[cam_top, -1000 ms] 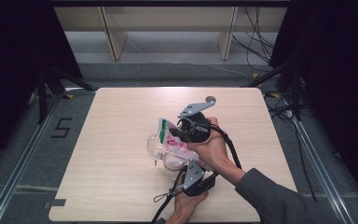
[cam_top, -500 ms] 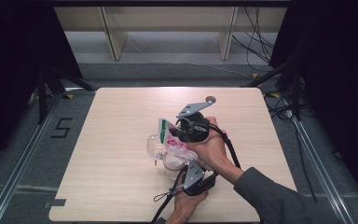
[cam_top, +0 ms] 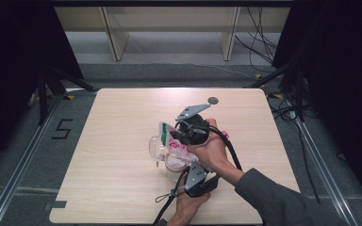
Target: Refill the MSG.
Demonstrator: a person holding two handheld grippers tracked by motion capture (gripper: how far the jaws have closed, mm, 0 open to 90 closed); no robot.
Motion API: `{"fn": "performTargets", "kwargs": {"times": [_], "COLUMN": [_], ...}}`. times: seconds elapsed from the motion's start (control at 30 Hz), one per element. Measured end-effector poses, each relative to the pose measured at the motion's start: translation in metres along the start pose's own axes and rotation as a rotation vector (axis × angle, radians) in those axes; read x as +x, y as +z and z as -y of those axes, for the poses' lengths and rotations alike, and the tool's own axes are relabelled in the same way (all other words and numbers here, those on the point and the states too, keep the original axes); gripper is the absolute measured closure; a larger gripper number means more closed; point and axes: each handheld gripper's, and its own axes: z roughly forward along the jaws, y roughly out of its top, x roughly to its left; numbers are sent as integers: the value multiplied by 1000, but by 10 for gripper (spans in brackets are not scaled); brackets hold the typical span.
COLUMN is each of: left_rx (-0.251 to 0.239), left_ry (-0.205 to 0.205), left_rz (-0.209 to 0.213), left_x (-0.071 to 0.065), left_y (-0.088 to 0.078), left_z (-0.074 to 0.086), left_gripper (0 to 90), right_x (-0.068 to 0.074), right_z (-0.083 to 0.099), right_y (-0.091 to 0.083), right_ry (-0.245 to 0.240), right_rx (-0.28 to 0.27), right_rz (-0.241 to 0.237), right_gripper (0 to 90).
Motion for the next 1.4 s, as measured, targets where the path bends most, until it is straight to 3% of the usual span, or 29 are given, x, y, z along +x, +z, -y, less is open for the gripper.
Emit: {"fn": "performTargets", "kwargs": {"times": [0.17, 0.53, 0.73, 0.77, 0.8, 0.83, 0.9, 0.93, 0.97, 1.0, 1.1, 1.3, 1.33, 1.37, 1.4], "left_rx": [2, -10, -1, 2, 15, 4, -5, 4, -4, 14, 10, 2, 9, 13, 4], "left_ry": [-4, -13, -44, -38, -86, -65, -60, -85, -63, -86, -93, -96, -92, -91, -91], "left_rz": [2, -1, -7, 31, 58, 60, 52, 49, 50, 60, 61, 56, 60, 66, 56], "left_x": [0, -2, -4, -4, -7, -6, -5, -7, -6, -7, -8, -8, -8, -7, -8], "left_y": [0, 1, 0, 2, 1, 3, 4, 2, 4, 1, 2, 3, 2, 2, 3], "left_z": [0, -1, 0, 0, 1, 0, 0, 1, 0, 0, 0, 1, 1, 0, 1], "left_gripper": [729, 728, 728, 728, 728, 728, 728, 728, 728, 728, 728, 728, 728, 728, 728], "right_x": [1, -2, -1, -1, -1, -1, -1, -1, 0, 0, -1, 0, -2, -1, 0], "right_z": [1, 1, 1, 1, 1, 1, 1, 1, 1, 1, 1, 1, 1, 1, 1], "right_y": [0, -1, 0, 0, 1, 2, 2, 2, 1, 2, 2, 4, 4, 5, 5], "right_ry": [14, -16, 2, -9, -6, -2, -15, -9, 1, 0, -9, -16, -38, -23, -22], "right_rx": [-13, -18, 6, 14, 9, 13, 10, 11, 13, 13, 9, 26, 27, 32, 30], "right_rz": [-2, -1, -2, -3, 3, -4, -6, -6, -5, -6, 4, -1, 0, 18, 1], "right_gripper": [900, 900, 900, 900, 900, 900, 900, 900, 900, 900, 900, 900, 900, 900, 900]}}
